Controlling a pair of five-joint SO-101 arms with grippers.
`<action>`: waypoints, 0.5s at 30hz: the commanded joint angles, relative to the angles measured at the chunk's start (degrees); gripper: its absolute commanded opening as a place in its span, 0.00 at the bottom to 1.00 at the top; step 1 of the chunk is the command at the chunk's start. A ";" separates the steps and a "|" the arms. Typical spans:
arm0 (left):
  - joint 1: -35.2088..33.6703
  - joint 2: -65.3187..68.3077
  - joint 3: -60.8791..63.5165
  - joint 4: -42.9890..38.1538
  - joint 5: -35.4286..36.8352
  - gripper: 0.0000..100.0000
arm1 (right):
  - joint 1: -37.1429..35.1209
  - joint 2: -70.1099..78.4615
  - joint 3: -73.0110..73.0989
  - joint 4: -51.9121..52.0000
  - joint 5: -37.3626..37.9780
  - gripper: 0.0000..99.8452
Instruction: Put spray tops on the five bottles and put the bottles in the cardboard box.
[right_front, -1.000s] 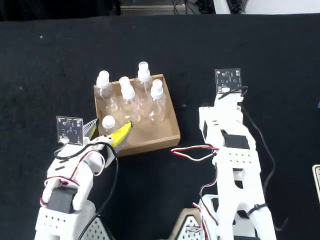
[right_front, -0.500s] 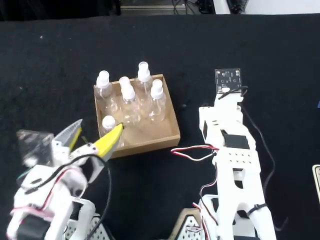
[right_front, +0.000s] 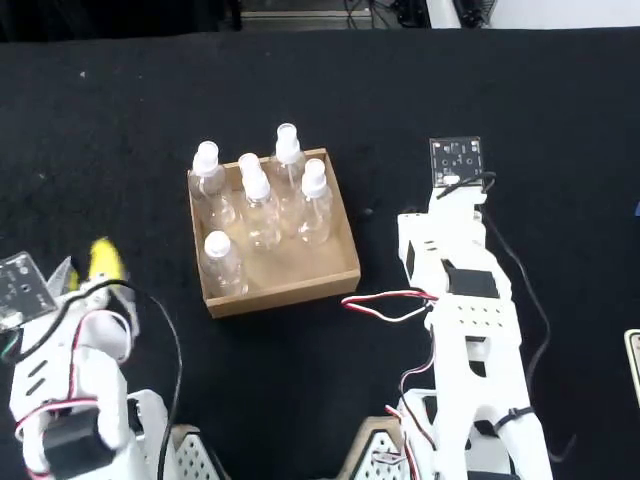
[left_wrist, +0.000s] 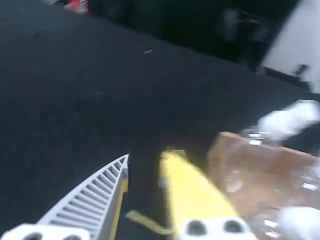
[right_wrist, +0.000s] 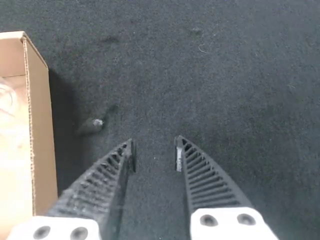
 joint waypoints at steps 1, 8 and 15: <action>-3.38 0.79 8.31 -2.90 -0.18 0.07 | 0.97 -1.10 -0.48 -1.67 0.18 0.11; -0.92 0.70 26.24 -19.16 -0.09 0.03 | 1.05 -1.10 0.22 -1.67 0.18 0.11; -1.36 0.18 26.86 -10.73 -0.18 0.03 | 0.88 -1.45 0.48 -0.97 0.09 0.11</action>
